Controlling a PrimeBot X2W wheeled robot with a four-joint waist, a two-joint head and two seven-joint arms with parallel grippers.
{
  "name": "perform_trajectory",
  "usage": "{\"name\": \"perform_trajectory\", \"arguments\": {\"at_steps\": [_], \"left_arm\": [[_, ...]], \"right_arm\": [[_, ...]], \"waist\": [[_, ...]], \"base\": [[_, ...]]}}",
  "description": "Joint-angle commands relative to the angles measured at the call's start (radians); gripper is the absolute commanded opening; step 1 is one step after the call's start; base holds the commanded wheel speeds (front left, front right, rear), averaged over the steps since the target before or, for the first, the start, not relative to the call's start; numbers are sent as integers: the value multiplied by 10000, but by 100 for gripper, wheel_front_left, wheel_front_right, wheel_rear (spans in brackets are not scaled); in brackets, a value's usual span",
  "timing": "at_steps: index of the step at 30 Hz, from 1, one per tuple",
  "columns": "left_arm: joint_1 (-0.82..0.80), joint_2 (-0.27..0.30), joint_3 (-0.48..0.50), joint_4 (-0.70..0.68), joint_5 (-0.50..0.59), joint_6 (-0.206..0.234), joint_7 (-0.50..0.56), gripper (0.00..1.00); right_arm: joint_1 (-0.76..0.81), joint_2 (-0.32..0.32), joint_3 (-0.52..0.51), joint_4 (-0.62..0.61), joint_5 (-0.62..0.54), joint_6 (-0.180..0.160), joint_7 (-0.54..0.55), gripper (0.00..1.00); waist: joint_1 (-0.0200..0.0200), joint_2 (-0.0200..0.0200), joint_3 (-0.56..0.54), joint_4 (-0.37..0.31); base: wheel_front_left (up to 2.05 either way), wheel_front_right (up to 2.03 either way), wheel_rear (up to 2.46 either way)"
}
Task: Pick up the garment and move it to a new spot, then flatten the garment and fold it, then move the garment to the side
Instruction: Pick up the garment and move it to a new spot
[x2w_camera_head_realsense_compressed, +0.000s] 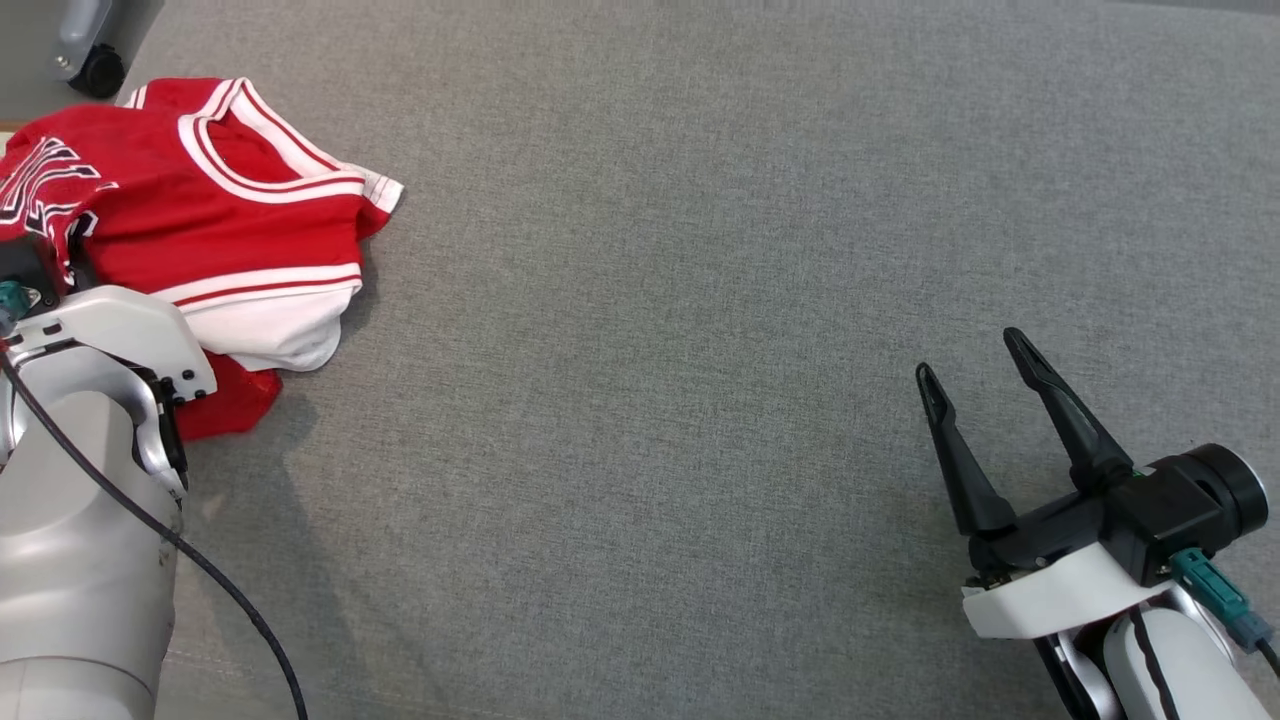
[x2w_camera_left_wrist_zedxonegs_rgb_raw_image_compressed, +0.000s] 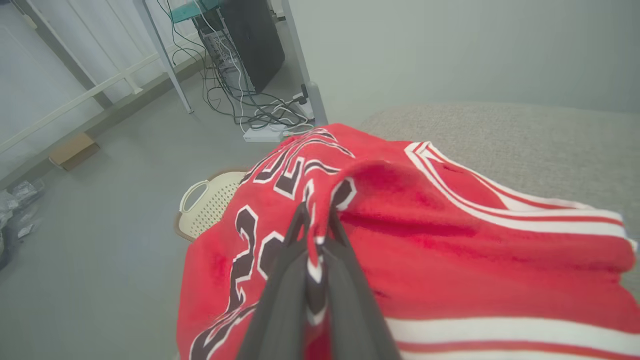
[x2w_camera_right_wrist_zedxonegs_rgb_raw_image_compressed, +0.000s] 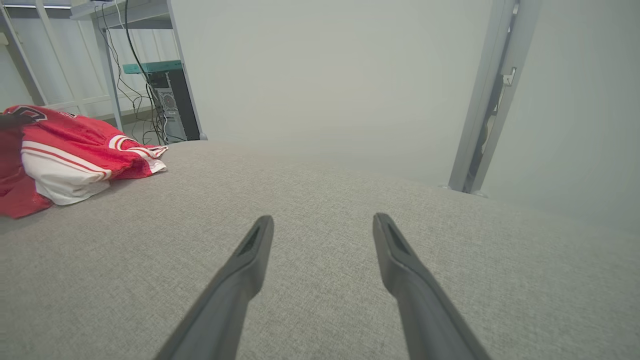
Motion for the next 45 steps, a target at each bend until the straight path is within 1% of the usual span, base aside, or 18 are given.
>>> {"name": "perform_trajectory", "arguments": {"at_steps": [1, 8, 10, 13, 14, 18, 24, 30, 35, 40, 45], "left_arm": [[157, 80, 80, -425, -66, -56, -58, 0], [958, 242, 355, -3121, 74, -184, -57, 0], [1168, 189, 491, -3734, -41, -295, -58, 0], [1409, 294, 564, -4548, 74, -391, -59, 0], [1409, 294, 564, -4548, 74, -391, -59, 0], [1593, 261, 632, -5285, -64, -681, -54, 0], [1492, 273, 418, -6163, -52, -1023, -37, 0], [1383, 267, 80, -7023, -5, -1245, 328, 0], [1395, 68, -265, -7666, -166, -1540, 763, 0], [1438, -75, -575, -8064, -334, -1821, 1369, 0], [1399, -287, -889, -8232, -571, -2132, 1750, 0]], "right_arm": [[47, 1, 22, 22, 82, 23, -60, 100], [171, 277, 101, 128, 96, 23, -60, 100], [192, 378, 99, 159, 107, 23, -60, 100], [259, 561, 160, 213, 119, 23, -60, 100], [259, 561, 160, 213, 119, 23, -60, 100], [404, 760, 178, 283, 150, 23, -60, 100], [533, 1018, 149, 331, 96, 23, -60, 100], [655, 1228, 97, 388, 96, 23, -60, 100], [742, 1360, 41, 398, 121, 23, -60, 100], [673, 1444, 47, 371, 176, 23, -60, 100], [677, 1482, 32, 446, 184, 23, -60, 100]], "waist": [[0, 0, -165, 31], [0, 0, -756, -28], [0, 0, -941, -91], [0, 0, -1229, -242], [0, 0, -1229, -242], [0, 0, -1581, -477], [0, 0, -2004, -994], [0, 0, -2280, -1652], [0, 0, -2410, -2261], [0, 0, -2462, -2964], [0, 0, -2562, -3658]], "base": [[0, 0, 0], [0, 0, 0], [0, 0, 0], [0, 0, 0], [0, 0, 0], [0, 0, 0], [0, 0, 0], [0, 0, 0], [0, 0, 0], [0, 0, 0], [0, 0, 0]]}}
